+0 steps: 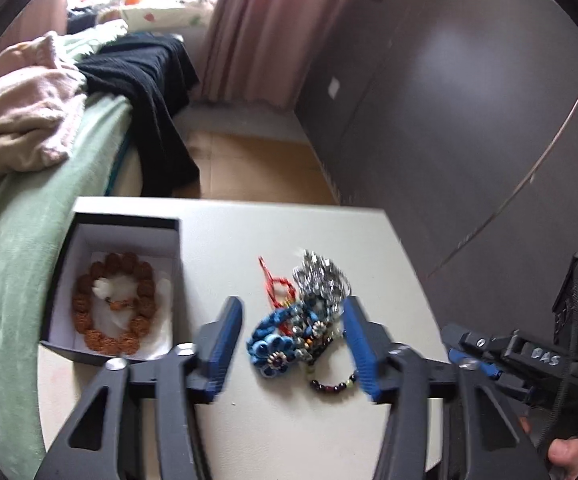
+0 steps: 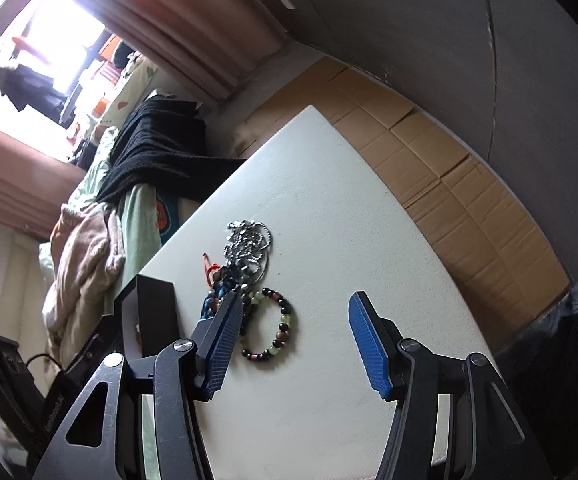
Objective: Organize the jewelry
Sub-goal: 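Lower the left gripper onto the blue beaded bracelet and close on it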
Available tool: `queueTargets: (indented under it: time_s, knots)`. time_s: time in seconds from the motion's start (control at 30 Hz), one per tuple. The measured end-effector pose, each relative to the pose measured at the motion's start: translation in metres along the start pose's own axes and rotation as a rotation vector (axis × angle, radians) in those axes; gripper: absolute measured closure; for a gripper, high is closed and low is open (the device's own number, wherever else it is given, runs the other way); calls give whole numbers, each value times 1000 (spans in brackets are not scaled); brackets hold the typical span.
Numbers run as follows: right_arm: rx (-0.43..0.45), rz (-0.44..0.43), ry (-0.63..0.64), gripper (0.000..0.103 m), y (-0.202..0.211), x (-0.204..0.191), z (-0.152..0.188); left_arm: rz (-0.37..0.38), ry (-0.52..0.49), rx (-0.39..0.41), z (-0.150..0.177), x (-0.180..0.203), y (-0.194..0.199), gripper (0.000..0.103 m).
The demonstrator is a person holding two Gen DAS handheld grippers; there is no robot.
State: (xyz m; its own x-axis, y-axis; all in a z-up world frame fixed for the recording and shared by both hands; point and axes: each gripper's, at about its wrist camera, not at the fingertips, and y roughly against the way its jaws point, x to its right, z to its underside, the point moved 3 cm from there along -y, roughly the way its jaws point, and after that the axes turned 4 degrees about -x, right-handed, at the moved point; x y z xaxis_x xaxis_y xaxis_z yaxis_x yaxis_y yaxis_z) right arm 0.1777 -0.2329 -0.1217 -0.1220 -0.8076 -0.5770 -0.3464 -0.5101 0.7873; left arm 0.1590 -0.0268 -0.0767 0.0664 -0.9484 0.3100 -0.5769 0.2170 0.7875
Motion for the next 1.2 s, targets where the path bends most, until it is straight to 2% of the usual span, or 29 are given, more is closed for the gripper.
queueTargets:
  time_s: [0.03,0.1,0.27,0.47,0.67,0.73,0.8,0.9,1.0,1.13,1.2]
  knots:
    - [-9,-16,-15,45,-1,3,-1,-15,-4,-30,-1,3,-8,64]
    - [-17,-38,-29,45,-3,4,-2,-5,8,-54,-1,5,-18,65]
    - [-17,-26,-30,46,-5,6,-5,6,33,-104,4,7,-45,73]
    - [-15,-6,-52,46,-9,11,-10,-2,32,-149,10,7,-68,75]
    - [-25,3,-51,46,-18,10,-14,-28,19,-173,15,4,-84,80]
    - [-25,8,-47,46,-19,8,-15,-18,28,-178,16,2,-88,84]
    - [-26,12,-41,46,-21,6,-15,-22,32,-175,14,1,-89,93]
    - [-31,24,-29,46,-27,3,-14,3,63,-172,12,-3,-84,93]
    - [-52,42,-1,52,-37,-2,-12,33,59,-139,8,-2,-70,93]
    - [-98,61,45,66,-55,-10,-6,74,64,-105,4,-2,-50,93]
    - [-101,82,64,68,-60,-13,-5,90,73,-88,3,-3,-40,93]
